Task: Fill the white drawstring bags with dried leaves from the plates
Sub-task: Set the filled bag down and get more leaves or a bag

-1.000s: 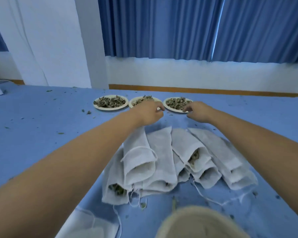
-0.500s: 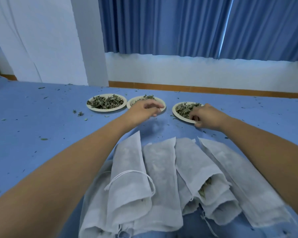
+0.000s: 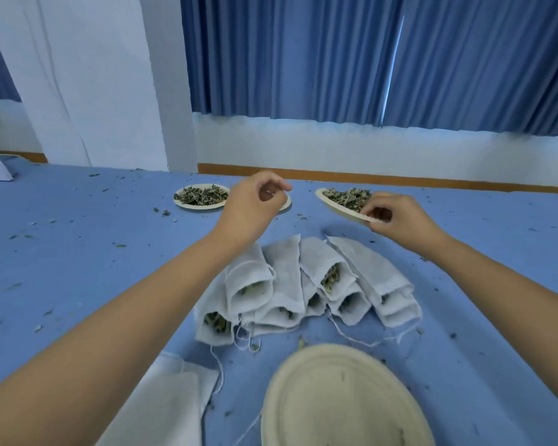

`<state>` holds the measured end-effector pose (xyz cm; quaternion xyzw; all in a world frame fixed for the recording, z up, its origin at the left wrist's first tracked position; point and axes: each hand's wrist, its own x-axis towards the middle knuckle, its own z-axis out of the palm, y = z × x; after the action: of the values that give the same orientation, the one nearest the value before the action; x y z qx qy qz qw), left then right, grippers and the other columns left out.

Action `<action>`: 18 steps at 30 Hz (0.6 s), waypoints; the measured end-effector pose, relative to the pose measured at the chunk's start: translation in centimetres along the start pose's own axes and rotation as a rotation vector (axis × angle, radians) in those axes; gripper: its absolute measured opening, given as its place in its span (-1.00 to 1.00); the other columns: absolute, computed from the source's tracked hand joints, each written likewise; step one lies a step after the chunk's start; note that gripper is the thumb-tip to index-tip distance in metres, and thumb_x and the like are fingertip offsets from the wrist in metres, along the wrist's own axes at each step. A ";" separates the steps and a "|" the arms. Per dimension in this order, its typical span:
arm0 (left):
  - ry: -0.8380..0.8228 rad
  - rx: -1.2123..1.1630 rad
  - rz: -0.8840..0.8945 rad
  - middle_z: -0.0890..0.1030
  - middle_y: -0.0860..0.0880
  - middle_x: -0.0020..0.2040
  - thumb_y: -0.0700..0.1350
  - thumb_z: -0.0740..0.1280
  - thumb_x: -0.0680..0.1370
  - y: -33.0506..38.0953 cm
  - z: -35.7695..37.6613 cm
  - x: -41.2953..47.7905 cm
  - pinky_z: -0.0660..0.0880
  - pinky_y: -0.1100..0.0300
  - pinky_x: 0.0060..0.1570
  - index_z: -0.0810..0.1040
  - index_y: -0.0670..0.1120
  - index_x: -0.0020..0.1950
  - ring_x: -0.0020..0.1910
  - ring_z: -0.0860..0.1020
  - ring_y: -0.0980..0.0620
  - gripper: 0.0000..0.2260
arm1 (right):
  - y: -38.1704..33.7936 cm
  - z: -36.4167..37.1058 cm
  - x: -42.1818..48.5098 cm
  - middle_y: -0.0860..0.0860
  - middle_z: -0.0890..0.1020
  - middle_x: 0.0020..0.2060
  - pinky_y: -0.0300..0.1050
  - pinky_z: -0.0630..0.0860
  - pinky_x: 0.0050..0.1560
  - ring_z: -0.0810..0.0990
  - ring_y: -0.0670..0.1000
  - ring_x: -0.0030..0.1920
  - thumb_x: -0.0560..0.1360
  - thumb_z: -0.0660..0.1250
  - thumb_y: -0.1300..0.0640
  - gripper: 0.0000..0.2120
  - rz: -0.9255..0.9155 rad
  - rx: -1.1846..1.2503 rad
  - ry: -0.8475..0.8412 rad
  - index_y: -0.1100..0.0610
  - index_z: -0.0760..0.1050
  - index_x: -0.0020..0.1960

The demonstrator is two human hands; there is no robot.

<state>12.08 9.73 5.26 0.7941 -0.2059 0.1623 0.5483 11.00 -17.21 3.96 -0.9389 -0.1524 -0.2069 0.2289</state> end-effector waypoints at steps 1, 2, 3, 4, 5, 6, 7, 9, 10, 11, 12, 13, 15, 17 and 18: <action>-0.015 0.012 0.038 0.62 -0.08 -0.15 -0.27 0.32 0.55 0.4 0.1 -1.6 0.45 0.23 -0.26 0.59 -0.04 -0.09 -0.27 0.50 0.12 -0.85 | -1.3 -0.7 -1.3 0.09 0.58 -0.17 -0.25 0.37 -0.18 0.48 -0.04 -0.24 0.42 0.36 0.47 -0.81 0.004 0.068 -0.005 0.22 0.60 -0.11; -0.038 0.030 0.078 0.61 0.01 -0.17 -0.27 0.31 0.55 0.7 0.1 -3.2 0.41 0.36 -0.27 0.58 -0.03 -0.09 -0.29 0.47 0.22 -0.85 | -2.6 -1.3 -2.8 0.04 0.56 -0.19 -0.25 0.37 -0.18 0.47 -0.09 -0.26 0.42 0.37 0.48 -0.80 -0.010 0.109 -0.016 0.21 0.60 -0.12; -0.063 0.049 0.108 0.59 0.08 -0.17 -0.27 0.31 0.56 0.9 0.2 -4.9 0.38 0.44 -0.27 0.57 -0.02 -0.07 -0.29 0.47 0.27 -0.85 | -3.8 -1.6 -4.3 0.02 0.56 -0.20 -0.24 0.37 -0.17 0.48 -0.10 -0.26 0.39 0.38 0.50 -0.79 -0.042 0.122 -0.030 0.22 0.61 -0.14; -0.080 0.060 0.120 0.56 0.12 -0.17 -0.26 0.30 0.56 1.1 0.4 -6.5 0.38 0.45 -0.27 0.56 -0.01 -0.05 -0.29 0.47 0.28 -0.85 | -4.9 -1.7 -5.8 0.01 0.56 -0.21 -0.22 0.37 -0.16 0.49 -0.08 -0.25 0.36 0.37 0.53 -0.78 -0.081 0.124 -0.042 0.25 0.61 -0.15; -0.087 0.056 0.113 0.55 0.14 -0.19 -0.25 0.29 0.57 1.3 0.6 -8.0 0.39 0.45 -0.26 0.54 -0.01 -0.04 -0.28 0.47 0.28 -0.86 | -6.1 -1.7 -7.3 0.01 0.56 -0.21 -0.21 0.37 -0.16 0.49 -0.05 -0.25 0.34 0.37 0.56 -0.76 -0.115 0.129 -0.049 0.27 0.62 -0.15; -0.081 0.036 0.092 0.54 0.13 -0.21 -0.24 0.28 0.58 1.5 0.7 -9.3 0.41 0.43 -0.24 0.53 -0.01 -0.04 -0.28 0.47 0.27 -0.87 | -7.2 -1.7 -8.8 0.02 0.56 -0.22 -0.23 0.37 -0.17 0.49 -0.04 -0.26 0.31 0.36 0.58 -0.75 -0.142 0.142 -0.054 0.28 0.62 -0.16; -0.064 0.009 0.061 0.54 0.12 -0.23 -0.23 0.27 0.60 1.8 0.8 -10.5 0.44 0.39 -0.23 0.52 -0.03 -0.07 -0.28 0.49 0.24 -0.88 | -8.3 -1.6 -10.1 0.03 0.56 -0.22 -0.26 0.36 -0.18 0.48 -0.04 -0.26 0.30 0.35 0.59 -0.73 -0.164 0.159 -0.059 0.29 0.62 -0.16; -0.008 -0.036 0.006 0.56 0.07 -0.30 -0.21 0.23 0.62 2.2 0.4 -12.8 0.47 0.31 -0.24 0.49 -0.08 -0.16 -0.31 0.52 0.16 -0.83 | -10.3 -1.2 -12.3 0.07 0.56 -0.24 -0.32 0.33 -0.21 0.46 -0.03 -0.26 0.28 0.35 0.61 -0.71 -0.217 0.167 -0.072 0.29 0.63 -0.15; 0.014 -0.046 -0.014 0.57 0.04 -0.33 -0.21 0.22 0.63 2.4 0.1 -14.0 0.44 0.35 -0.27 0.49 -0.12 -0.19 -0.35 0.52 0.17 -0.80 | -11.1 -1.1 -13.3 0.09 0.56 -0.24 -0.35 0.32 -0.23 0.46 -0.03 -0.26 0.28 0.36 0.61 -0.70 -0.254 0.155 -0.084 0.29 0.63 -0.14; 0.023 -0.051 -0.036 0.57 0.02 -0.35 -0.21 0.21 0.63 2.7 -0.3 -15.0 0.42 0.39 -0.30 0.48 -0.15 -0.22 -0.38 0.51 0.21 -0.77 | -11.8 -1.0 -14.3 0.10 0.56 -0.24 -0.37 0.31 -0.23 0.45 -0.05 -0.26 0.28 0.36 0.60 -0.69 -0.285 0.142 -0.097 0.28 0.64 -0.12; 0.022 -0.055 -0.060 0.58 -0.02 -0.36 -0.22 0.21 0.63 2.8 -0.8 -16.0 0.41 0.42 -0.31 0.48 -0.19 -0.24 -0.39 0.51 0.23 -0.75 | -12.4 -0.7 -15.2 0.11 0.56 -0.24 -0.40 0.31 -0.22 0.45 -0.07 -0.25 0.29 0.36 0.60 -0.69 -0.305 0.136 -0.114 0.28 0.65 -0.10; 0.017 -0.059 -0.081 0.57 -0.06 -0.37 -0.23 0.20 0.63 3.0 -1.2 -17.1 0.42 0.43 -0.32 0.47 -0.22 -0.26 -0.40 0.52 0.23 -0.74 | -13.0 -0.4 -16.1 0.10 0.56 -0.24 -0.43 0.31 -0.20 0.45 -0.09 -0.24 0.29 0.37 0.59 -0.68 -0.320 0.132 -0.136 0.28 0.66 -0.08; -0.009 -0.028 -0.106 0.58 -0.10 -0.37 -0.26 0.20 0.61 3.1 -2.1 -18.8 0.42 0.38 -0.32 0.47 -0.26 -0.26 -0.42 0.51 0.21 -0.75 | -13.9 0.1 -17.7 0.09 0.56 -0.24 -0.42 0.33 -0.18 0.45 -0.10 -0.22 0.29 0.37 0.57 -0.67 -0.352 0.116 -0.170 0.27 0.67 -0.05; -0.045 0.056 -0.127 0.57 -0.09 -0.36 -0.22 0.22 0.60 2.9 -2.8 -20.4 0.38 0.31 -0.33 0.48 -0.23 -0.26 -0.43 0.46 0.17 -0.76 | -14.6 0.4 -19.1 0.08 0.56 -0.24 -0.33 0.39 -0.18 0.47 -0.08 -0.20 0.28 0.37 0.56 -0.65 -0.387 0.092 -0.207 0.26 0.67 -0.04; -0.044 0.140 -0.140 0.55 -0.07 -0.35 -0.18 0.24 0.59 2.6 -3.2 -21.1 0.35 0.26 -0.34 0.47 -0.19 -0.25 -0.41 0.43 0.14 -0.78 | -14.9 0.6 -19.8 0.07 0.56 -0.23 -0.25 0.43 -0.17 0.48 -0.08 -0.19 0.28 0.37 0.54 -0.66 -0.399 0.085 -0.229 0.25 0.67 -0.04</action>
<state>-7.54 15.05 -1.72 0.8464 -0.1502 0.1202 0.4967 -11.64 -8.05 -0.16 -0.8970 -0.3686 -0.1336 0.2040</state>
